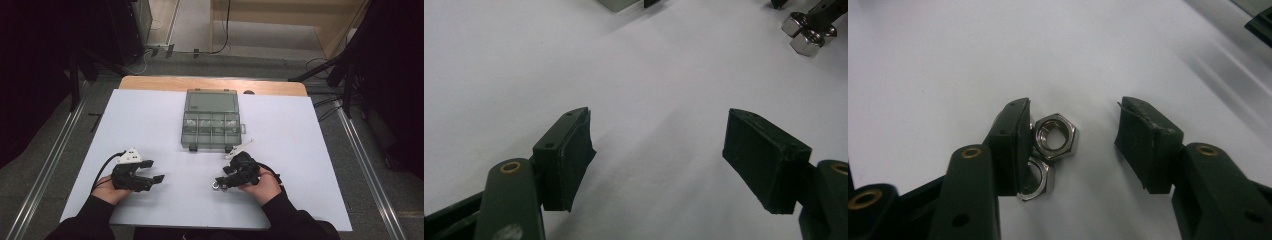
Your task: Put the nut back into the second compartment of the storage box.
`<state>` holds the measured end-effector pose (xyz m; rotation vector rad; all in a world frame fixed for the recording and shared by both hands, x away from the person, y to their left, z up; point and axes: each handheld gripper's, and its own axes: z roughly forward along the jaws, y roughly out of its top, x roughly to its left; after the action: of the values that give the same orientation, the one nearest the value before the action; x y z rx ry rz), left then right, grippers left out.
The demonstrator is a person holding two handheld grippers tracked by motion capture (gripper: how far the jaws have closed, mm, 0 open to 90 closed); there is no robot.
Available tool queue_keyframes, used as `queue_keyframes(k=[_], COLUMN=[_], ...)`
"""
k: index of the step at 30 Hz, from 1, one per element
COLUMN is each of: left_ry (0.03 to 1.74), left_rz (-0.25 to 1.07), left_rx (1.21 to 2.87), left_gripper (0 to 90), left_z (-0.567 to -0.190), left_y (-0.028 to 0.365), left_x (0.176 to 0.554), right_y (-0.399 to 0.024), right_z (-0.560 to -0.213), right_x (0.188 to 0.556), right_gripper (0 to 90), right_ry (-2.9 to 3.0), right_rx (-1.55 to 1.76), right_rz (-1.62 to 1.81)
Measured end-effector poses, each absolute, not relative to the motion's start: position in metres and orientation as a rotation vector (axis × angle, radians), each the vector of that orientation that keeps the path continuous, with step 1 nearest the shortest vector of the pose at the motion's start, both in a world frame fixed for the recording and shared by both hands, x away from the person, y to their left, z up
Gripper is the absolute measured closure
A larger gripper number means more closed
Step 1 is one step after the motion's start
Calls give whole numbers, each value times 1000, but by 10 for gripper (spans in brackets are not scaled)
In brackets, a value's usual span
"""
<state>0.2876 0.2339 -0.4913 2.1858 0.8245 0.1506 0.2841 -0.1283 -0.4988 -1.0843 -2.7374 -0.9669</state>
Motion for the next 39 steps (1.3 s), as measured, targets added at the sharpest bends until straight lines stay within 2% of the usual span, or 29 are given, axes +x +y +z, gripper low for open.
queue_keyframes(k=[15,39], left_ry=[826,825], left_rz=[151,148], left_rx=[2186,2184], left_gripper=[272,272], left_z=[-492,-491], left_y=[233,234], left_x=[288,288], right_y=[-125,-137], right_z=[-497,-489], right_x=[282,298], right_gripper=[688,713], right_ry=[-2821,-2628], right_rx=[-1126,-1172], right_rz=[-919,-984])
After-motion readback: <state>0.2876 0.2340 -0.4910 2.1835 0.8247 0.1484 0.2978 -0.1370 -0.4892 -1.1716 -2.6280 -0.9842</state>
